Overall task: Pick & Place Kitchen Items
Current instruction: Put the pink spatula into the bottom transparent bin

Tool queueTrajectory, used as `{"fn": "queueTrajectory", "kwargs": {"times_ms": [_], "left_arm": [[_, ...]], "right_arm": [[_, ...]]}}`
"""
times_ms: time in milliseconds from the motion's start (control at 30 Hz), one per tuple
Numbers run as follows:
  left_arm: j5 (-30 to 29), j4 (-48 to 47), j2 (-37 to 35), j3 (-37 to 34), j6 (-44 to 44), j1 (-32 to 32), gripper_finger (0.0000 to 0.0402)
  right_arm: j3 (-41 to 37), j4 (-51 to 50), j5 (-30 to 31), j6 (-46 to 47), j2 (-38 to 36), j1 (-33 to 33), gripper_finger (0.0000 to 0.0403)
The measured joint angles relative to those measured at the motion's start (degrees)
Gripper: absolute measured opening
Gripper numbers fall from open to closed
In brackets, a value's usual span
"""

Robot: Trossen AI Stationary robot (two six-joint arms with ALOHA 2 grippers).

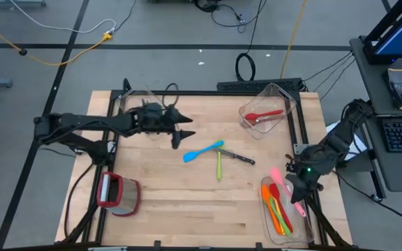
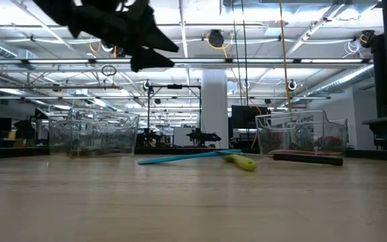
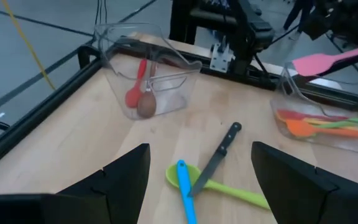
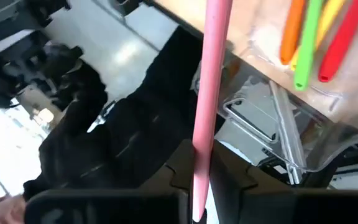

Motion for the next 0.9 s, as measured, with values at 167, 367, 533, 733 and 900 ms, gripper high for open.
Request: {"fn": "queueTrajectory", "kwargs": {"times_ms": [167, 367, 533, 733, 900], "left_arm": [[-0.01, 0.61, -7.16, -5.84, 0.97, -0.02, 0.0285], [0.00, 0.19, -13.72, -9.61, 2.82, 0.00, 0.0285], [-0.04, -4.05, -16.76, -10.00, 3.74, 0.22, 0.0285], [-0.04, -4.96, -17.87, -10.00, 3.72, 0.22, 0.0285], [-0.02, -5.09, -17.85, -10.00, 2.78, 0.22, 0.0285]], "right_arm": [[0.34, -0.25, 1.24, 6.50, 4.17, 5.35, 0.0021], [0.34, 2.85, 5.31, 7.08, 10.49, 8.29, 0.0021], [0.34, 3.83, 5.36, 7.08, 16.10, 8.93, 0.0021], [0.34, 4.57, 5.28, 7.02, 21.29, 11.23, 0.0021], [0.34, 2.46, 5.30, 6.96, 24.65, 11.87, 0.0021]]}}
